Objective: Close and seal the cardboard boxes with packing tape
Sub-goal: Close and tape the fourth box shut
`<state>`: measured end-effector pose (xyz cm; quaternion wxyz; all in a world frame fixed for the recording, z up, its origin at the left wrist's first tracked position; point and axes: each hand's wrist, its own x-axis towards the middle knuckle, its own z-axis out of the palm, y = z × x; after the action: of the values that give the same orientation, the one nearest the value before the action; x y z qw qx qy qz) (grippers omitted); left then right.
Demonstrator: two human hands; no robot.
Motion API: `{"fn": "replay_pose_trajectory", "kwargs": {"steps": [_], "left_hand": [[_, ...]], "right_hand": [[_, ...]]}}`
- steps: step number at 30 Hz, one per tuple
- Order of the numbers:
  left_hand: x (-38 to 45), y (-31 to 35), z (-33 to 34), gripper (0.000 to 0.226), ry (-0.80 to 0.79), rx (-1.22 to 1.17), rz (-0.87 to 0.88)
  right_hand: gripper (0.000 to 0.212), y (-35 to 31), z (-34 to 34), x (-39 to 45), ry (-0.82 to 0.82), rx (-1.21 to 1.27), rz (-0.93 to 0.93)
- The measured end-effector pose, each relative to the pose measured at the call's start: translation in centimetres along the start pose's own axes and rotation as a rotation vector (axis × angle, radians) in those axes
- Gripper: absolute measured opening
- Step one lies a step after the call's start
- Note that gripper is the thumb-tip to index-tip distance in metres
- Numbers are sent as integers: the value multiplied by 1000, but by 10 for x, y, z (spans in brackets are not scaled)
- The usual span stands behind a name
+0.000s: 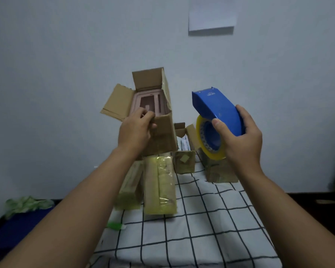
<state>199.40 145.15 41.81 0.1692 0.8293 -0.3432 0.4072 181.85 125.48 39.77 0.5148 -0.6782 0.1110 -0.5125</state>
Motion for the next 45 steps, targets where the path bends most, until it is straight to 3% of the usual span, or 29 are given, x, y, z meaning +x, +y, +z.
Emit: {"fn": "replay_pose_trajectory", "kwargs": {"steps": [22,36,45], "left_hand": [[3,36,-22,13,86,-5,54],[-71,121,-38,18,-205,-88,117],[-137,160,-17,17,-350,-114,181]], "right_hand": [[70,-15,-25,-11,18,-23,18],[70,-49,-91,-31,109,-57,-24],[69,-42,-105,-59,57,-64,10]]}}
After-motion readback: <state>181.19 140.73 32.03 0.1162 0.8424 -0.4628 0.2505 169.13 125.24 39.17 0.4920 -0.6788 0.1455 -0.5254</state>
